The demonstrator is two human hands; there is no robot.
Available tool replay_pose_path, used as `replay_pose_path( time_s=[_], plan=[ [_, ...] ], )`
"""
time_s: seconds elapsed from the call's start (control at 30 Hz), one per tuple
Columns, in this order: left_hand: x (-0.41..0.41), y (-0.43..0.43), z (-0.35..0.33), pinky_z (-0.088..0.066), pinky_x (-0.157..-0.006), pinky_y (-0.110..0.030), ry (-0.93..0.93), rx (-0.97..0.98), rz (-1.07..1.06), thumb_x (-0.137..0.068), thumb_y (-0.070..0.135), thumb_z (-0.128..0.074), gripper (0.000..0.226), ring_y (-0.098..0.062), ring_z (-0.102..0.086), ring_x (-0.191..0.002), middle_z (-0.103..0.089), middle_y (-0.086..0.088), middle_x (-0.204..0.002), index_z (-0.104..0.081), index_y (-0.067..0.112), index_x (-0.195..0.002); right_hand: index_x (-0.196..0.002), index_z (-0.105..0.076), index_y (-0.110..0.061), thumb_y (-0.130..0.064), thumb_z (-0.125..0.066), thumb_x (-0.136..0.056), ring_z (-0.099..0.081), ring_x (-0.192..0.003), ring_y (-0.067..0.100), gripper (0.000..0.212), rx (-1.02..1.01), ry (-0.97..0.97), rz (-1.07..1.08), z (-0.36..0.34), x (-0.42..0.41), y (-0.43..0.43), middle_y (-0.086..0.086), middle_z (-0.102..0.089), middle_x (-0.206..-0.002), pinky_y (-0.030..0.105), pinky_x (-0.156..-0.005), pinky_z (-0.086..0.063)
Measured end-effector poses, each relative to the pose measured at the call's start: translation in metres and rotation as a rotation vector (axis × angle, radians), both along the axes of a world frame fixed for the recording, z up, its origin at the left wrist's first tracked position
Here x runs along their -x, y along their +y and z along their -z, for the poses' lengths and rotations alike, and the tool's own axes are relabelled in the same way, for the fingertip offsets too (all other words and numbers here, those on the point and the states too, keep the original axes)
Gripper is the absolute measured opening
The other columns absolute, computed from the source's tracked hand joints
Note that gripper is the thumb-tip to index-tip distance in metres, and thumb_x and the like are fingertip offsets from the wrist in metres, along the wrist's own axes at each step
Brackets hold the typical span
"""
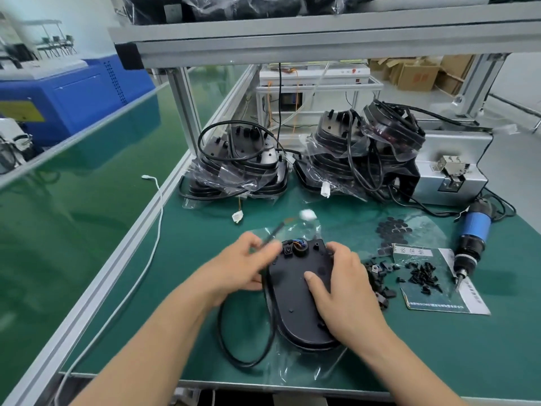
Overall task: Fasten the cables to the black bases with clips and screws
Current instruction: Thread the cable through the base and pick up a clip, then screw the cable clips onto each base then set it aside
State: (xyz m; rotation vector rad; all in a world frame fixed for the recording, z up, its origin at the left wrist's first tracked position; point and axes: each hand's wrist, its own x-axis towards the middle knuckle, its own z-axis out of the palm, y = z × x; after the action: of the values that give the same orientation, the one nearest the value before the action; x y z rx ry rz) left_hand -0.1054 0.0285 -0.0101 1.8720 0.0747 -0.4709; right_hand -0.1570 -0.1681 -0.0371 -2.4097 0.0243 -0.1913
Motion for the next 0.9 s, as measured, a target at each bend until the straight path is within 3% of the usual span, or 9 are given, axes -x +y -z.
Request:
replay_pose_path(
  time_s=[0.03,0.17,0.27,0.33,0.43,0.6,0.77,0.9],
  plan=[
    [0.003,-0.008,0.002,-0.055,-0.066,-0.028,-0.012,-0.002,0.007,-0.067,0.059,-0.074,0.059,-0.013,-0.066,-0.077,-0.069,0.003,-0.093,-0.044,0.022,-0.101,-0.146,-0.032,-0.017,-0.037,-0.059,-0.096,-0.039,-0.129,0.020,0.060,-0.026,-0.026,0.014,0.003,0.001,0.002,0.001,-0.043,-0.139,0.038,-0.107,-0.037],
    [0.008,-0.025,-0.001,-0.059,-0.073,-0.046,0.011,0.191,-0.209,-0.062,0.020,-0.090,0.071,-0.032,-0.068,-0.077,-0.066,-0.023,-0.106,-0.035,0.029,-0.106,-0.141,-0.041,-0.016,-0.027,-0.058,-0.097,-0.041,-0.127,0.018,0.048,-0.226,-0.102,0.068,0.008,0.007,0.007,-0.001,-0.046,-0.132,0.036,-0.107,-0.037],
    [0.009,-0.021,-0.016,-0.060,-0.075,-0.050,-0.137,0.292,-0.191,-0.060,0.025,-0.086,0.067,-0.029,-0.071,-0.083,-0.063,-0.016,-0.109,-0.038,0.040,-0.105,-0.136,-0.041,-0.024,-0.026,-0.058,-0.097,-0.048,-0.119,0.011,0.042,-0.372,-0.224,0.065,0.008,0.013,0.016,-0.006,-0.046,-0.128,0.031,-0.102,-0.042],
    [0.008,-0.008,-0.030,-0.060,-0.069,-0.042,-0.308,0.324,-0.186,-0.065,0.026,-0.081,0.061,-0.022,-0.070,-0.082,-0.063,-0.015,-0.110,-0.041,0.042,-0.107,-0.134,-0.038,-0.034,-0.026,-0.056,-0.097,-0.052,-0.109,0.007,0.042,-0.437,-0.276,0.009,0.002,0.010,0.025,-0.009,-0.047,-0.127,0.017,-0.093,-0.043],
    [0.003,0.023,-0.044,-0.056,-0.068,-0.026,-0.482,0.388,-0.259,-0.075,0.021,-0.074,0.053,-0.013,-0.068,-0.082,-0.066,-0.009,-0.105,-0.043,0.039,-0.114,-0.135,-0.039,-0.034,-0.031,-0.054,-0.095,-0.052,-0.103,0.008,0.042,-0.445,-0.321,-0.070,-0.007,-0.002,0.037,-0.010,-0.049,-0.124,0.015,-0.088,-0.041],
    [-0.015,0.105,-0.043,-0.058,-0.074,-0.031,-0.592,0.482,-0.601,-0.093,0.011,-0.061,0.041,-0.009,-0.067,-0.080,-0.073,0.013,-0.090,-0.040,0.039,-0.114,-0.134,-0.049,-0.022,-0.016,-0.058,-0.097,-0.052,-0.106,0.008,0.038,-0.339,-0.306,-0.204,-0.006,-0.020,0.059,-0.015,-0.051,-0.122,0.023,-0.084,-0.041],
    [-0.020,0.202,-0.021,-0.055,-0.063,-0.028,-0.538,0.470,-1.091,-0.095,0.011,-0.058,0.037,-0.009,-0.062,-0.072,-0.057,-0.003,-0.104,-0.031,0.026,-0.116,-0.132,-0.051,-0.017,-0.012,-0.059,-0.097,-0.050,-0.109,-0.002,0.037,-0.316,-0.250,-0.296,0.002,-0.031,0.080,-0.011,-0.053,-0.121,0.004,-0.089,-0.034],
    [-0.002,0.270,0.001,-0.053,-0.089,-0.047,-0.422,0.463,-1.381,-0.093,0.011,-0.060,0.041,-0.018,-0.059,-0.088,-0.052,-0.006,-0.110,-0.027,0.023,-0.114,-0.130,-0.049,-0.026,-0.013,-0.059,-0.096,-0.052,-0.112,-0.003,0.037,-0.349,-0.221,-0.351,0.008,-0.042,0.099,-0.015,-0.054,-0.120,0.001,-0.087,-0.034]
  ],
)
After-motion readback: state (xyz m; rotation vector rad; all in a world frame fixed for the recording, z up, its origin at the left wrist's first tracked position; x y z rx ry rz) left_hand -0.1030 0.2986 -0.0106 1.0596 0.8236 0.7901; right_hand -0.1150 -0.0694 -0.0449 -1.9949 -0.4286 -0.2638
